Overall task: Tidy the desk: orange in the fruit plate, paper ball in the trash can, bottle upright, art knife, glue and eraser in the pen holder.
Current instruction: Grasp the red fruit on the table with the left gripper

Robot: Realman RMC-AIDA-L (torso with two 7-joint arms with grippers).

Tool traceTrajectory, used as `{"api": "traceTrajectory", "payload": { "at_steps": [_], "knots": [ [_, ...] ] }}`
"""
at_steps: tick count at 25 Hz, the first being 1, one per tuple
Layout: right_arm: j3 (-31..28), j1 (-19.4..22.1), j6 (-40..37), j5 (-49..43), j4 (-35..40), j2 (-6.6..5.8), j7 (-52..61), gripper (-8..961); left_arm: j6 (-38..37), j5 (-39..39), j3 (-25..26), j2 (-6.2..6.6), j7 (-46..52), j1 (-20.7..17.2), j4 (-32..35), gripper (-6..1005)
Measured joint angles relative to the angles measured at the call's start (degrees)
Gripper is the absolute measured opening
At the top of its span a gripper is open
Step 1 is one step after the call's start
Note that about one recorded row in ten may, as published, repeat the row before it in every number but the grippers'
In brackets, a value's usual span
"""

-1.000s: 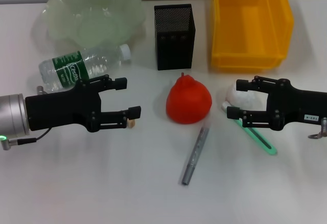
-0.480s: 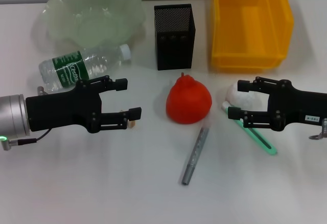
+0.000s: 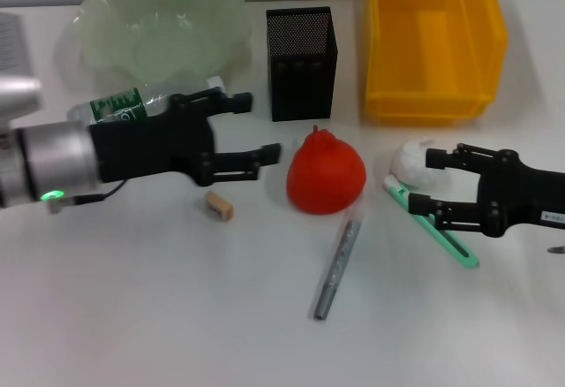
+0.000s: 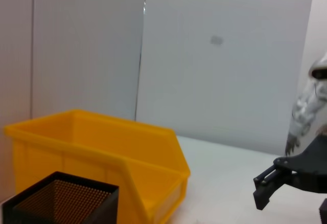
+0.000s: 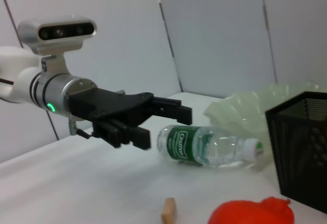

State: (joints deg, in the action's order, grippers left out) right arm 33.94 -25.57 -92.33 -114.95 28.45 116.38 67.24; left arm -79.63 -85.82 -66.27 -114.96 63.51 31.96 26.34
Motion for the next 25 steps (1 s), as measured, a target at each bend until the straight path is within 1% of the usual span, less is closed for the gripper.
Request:
{"api": "traceTrajectory", "payload": {
  "at_steps": [1, 2, 3, 5, 6, 7, 8, 11, 12, 15, 20, 21, 22, 25],
  "knots": [
    [0.0, 0.0, 0.0, 0.0, 0.0, 0.0, 0.0, 825, 0.0, 0.0, 0.0, 0.0, 0.0, 0.0, 0.0, 854],
    [-0.8, 0.8, 0.0, 0.0, 0.1, -0.1, 0.0, 825, 0.8, -0.9, 0.0, -0.41, 0.1, 0.8, 0.0, 854],
    [-0.8, 0.8, 0.0, 0.0, 0.1, -0.1, 0.0, 825, 2.2, -2.6, -0.1, -1.18, 0.2, 2.0, -0.1, 854],
    [-2.0, 1.8, -0.1, 0.0, 0.2, -0.22, 0.0, 825, 4.0, -4.6, -0.1, -2.25, 0.3, 3.2, -0.1, 854],
    [-2.0, 1.8, -0.1, 0.0, 0.2, -0.22, 0.0, 825, 4.0, -4.6, -0.1, -2.25, 0.3, 3.2, -0.1, 854],
    [-2.4, 2.1, -0.1, 0.0, 0.2, -0.27, 0.0, 825, 6.4, -6.7, -0.2, -3.3, 0.3, 4.8, -0.2, 854],
    [-2.8, 2.4, 0.0, -0.1, 0.2, -0.28, 0.0, 825, 6.4, -6.7, -0.2, -3.3, 0.3, 4.8, -0.2, 855],
    [-3.2, 3.1, 0.0, -0.2, 0.3, -0.45, 0.0, 824, 9.1, -8.3, -1.4, -3.61, 1.0, 7.2, -2.0, 855],
    [-3.3, 3.3, 0.1, -0.2, 0.3, -0.51, 0.0, 824, 11.6, -8.5, -3.2, -3.69, 1.7, 8.6, -3.4, 855],
    [-3.6, 3.5, 0.1, -0.2, 0.3, -0.67, 0.0, 824, 13.3, -8.5, -4.5, -3.79, 1.9, 9.0, -3.8, 855],
    [-4.1, 3.6, 0.2, -0.2, 0.3, -0.68, 0.0, 824, 18.8, -8.1, -9.5, -4.15, 3.3, 9.8, -3.9, 854],
    [-4.1, 3.6, 0.2, -0.2, 0.3, -0.68, 0.0, 824, 18.8, -8.1, -9.5, -4.15, 3.3, 9.8, -3.9, 854],
    [-4.1, 3.6, 0.2, -0.2, 0.3, -0.67, 0.0, 824, 20.8, -7.9, -11.2, -4.17, 4.3, 10.0, -3.7, 855],
    [-4.1, 3.5, 0.4, -0.3, 0.3, -0.71, 0.0, 824, 21.4, -7.8, -12.3, -4.19, 4.6, 10.2, -3.4, 842]
  ]
}}
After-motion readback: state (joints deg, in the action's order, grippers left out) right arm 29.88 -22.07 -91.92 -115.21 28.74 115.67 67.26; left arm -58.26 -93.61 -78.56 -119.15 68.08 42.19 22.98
